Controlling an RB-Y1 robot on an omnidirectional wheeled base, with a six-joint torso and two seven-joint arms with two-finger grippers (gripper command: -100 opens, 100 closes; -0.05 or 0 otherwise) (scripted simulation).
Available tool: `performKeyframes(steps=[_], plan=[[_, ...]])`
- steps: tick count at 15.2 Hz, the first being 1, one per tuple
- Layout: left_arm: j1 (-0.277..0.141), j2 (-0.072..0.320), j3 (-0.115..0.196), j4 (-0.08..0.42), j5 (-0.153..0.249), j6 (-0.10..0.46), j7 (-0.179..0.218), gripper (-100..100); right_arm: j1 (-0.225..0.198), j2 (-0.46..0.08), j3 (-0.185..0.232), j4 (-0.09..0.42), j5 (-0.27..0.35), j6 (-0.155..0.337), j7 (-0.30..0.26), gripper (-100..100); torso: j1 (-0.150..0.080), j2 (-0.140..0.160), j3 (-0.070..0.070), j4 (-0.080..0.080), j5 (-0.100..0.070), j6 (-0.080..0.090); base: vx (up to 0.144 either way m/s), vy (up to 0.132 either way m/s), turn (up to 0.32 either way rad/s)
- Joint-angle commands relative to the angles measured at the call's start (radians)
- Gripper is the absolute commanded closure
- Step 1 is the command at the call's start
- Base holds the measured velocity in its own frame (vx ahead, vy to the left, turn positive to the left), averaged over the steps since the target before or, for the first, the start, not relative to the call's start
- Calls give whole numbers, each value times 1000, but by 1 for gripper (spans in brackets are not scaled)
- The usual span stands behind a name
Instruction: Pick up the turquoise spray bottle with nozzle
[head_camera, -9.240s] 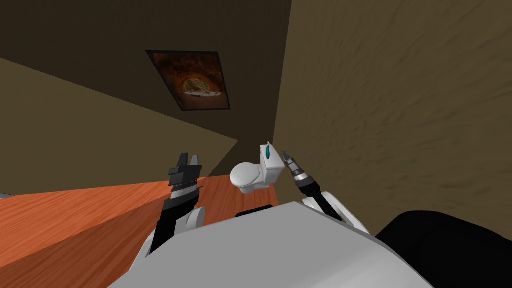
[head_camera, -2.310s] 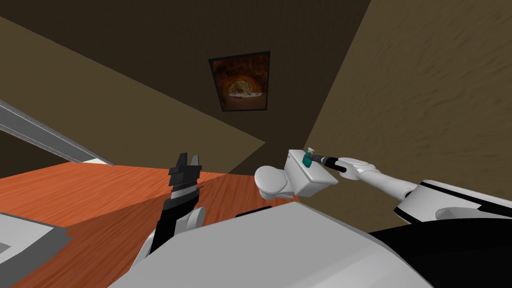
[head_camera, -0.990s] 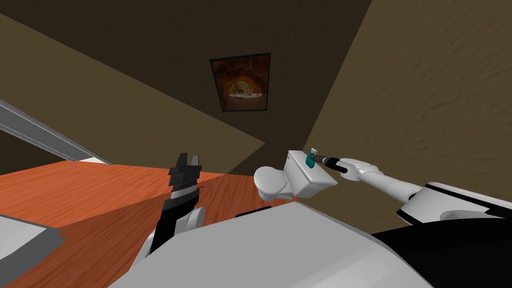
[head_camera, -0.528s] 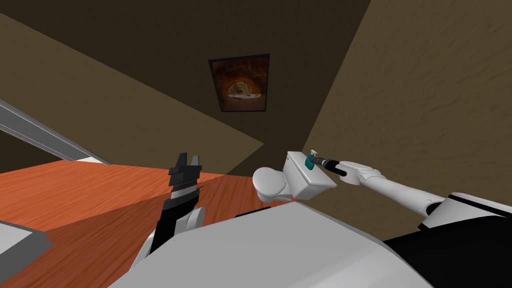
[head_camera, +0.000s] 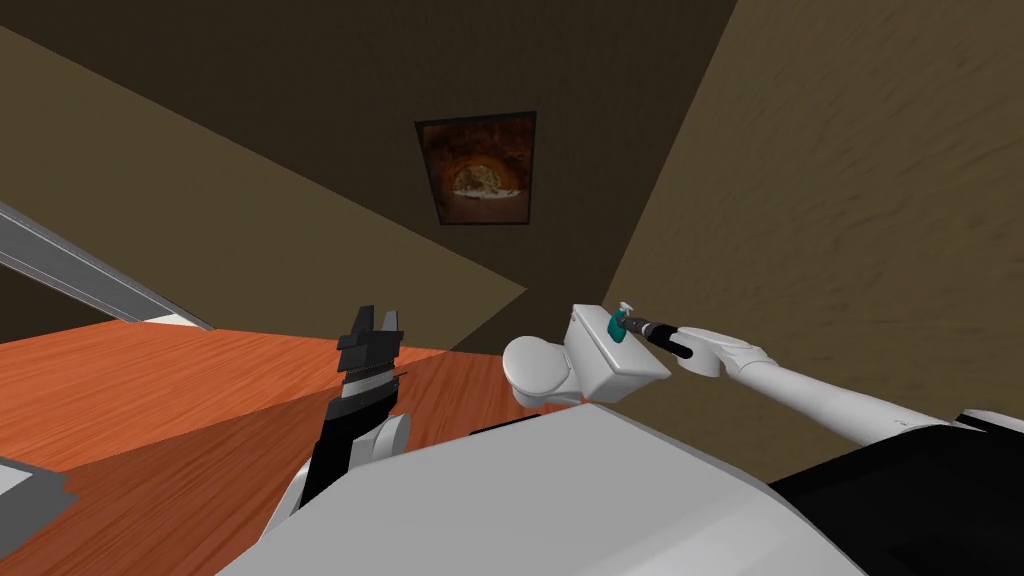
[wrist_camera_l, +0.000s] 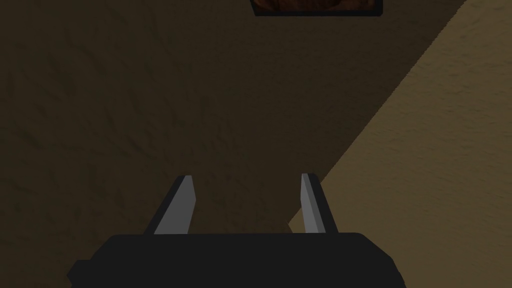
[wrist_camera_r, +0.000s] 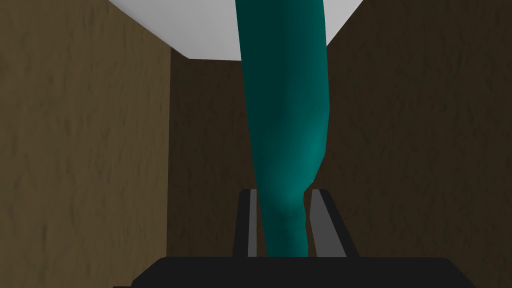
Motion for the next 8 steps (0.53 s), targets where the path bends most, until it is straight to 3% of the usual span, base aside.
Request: performKeyframes(steps=[1, 2, 4, 8], plan=[[0, 0, 0, 0, 0, 0, 0, 0, 9, -1, 3, -50, -2, 12, -2, 100, 0, 0, 0, 0, 0, 0, 8, -25, -15], [0, 0, 0, 0, 0, 0, 0, 0, 64, 1, -48, -78, -24, 60, 23, 100, 2, 0, 0, 0, 0, -1, 30, -53, 9], [0, 0, 0, 0, 0, 0, 0, 0, 107, 1, -48, -129, -24, 93, 23, 100, 0, -1, 0, 0, 0, 0, 33, -71, 16], [0, 0, 0, 0, 0, 0, 0, 0, 107, 1, -48, -189, -24, 93, 23, 100, 3, 0, -1, -1, -2, -2, 7, -23, -11]])
